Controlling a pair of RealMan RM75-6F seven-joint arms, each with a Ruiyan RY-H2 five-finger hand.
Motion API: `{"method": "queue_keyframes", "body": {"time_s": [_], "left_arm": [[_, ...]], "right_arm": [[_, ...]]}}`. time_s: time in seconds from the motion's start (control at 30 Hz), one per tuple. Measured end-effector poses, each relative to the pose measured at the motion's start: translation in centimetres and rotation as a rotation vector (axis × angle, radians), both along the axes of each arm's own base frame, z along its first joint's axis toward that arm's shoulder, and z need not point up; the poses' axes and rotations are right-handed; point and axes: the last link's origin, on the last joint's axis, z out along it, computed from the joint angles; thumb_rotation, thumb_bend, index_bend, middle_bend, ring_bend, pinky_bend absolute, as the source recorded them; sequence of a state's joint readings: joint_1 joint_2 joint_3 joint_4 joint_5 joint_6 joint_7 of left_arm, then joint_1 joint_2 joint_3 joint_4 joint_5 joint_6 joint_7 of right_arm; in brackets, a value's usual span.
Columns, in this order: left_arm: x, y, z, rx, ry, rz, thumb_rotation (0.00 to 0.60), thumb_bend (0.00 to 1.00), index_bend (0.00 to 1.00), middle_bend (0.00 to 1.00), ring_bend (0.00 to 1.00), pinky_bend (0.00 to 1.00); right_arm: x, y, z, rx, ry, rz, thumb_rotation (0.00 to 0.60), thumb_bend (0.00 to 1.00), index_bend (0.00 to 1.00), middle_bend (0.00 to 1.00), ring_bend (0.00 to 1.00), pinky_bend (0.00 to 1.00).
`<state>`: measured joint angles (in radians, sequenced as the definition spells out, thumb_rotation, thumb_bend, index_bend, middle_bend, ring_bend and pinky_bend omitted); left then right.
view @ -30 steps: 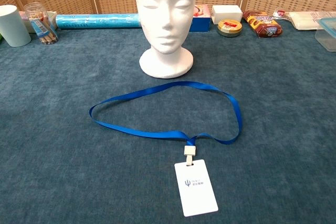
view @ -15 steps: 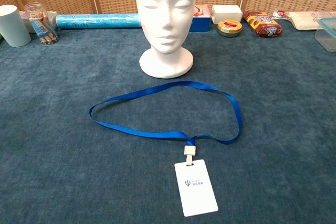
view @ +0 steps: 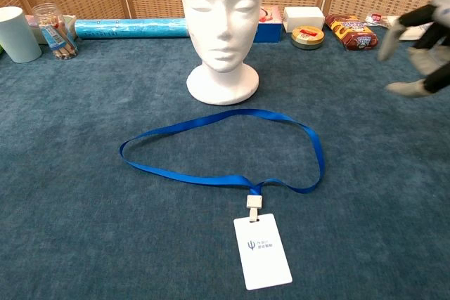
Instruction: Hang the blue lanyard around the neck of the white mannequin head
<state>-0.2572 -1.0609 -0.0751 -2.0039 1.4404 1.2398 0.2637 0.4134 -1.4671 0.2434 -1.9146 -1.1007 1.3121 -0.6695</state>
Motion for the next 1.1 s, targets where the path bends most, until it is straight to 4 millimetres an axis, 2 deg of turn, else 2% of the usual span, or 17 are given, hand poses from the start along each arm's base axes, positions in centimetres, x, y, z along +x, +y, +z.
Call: {"method": "queue_keyframes", "body": {"time_s": [0.17,0.47,1.1], "left_arm": [[0.5,0.6,-0.6,-0.011,-0.001,-0.017,0.596,0.18,0.42,0.33,0.28,0.20],[1.3,1.3,-1.4,-0.024,-0.011,-0.039,0.598,0.18,0.42,0.33,0.28,0.20],[1.0,1.4,-1.9,-0.042,-0.013,-0.021,0.596,0.18,0.42,0.33,0.28,0.20]], "right_arm": [[1.6,-1.3,-3.2,0.053,0.022,0.004,0.562,0.31,0.43,0.93,1.00,1.00],[2.9,-3.4,-6.6,0.075,0.059,-0.019,0.564,0.31,0.44,0.95,1.00,1.00],[3.9,-5.2,-10.4,0.122,0.111,-0.067,0.563,0.31,0.44,0.95,1.00,1.00]]}}
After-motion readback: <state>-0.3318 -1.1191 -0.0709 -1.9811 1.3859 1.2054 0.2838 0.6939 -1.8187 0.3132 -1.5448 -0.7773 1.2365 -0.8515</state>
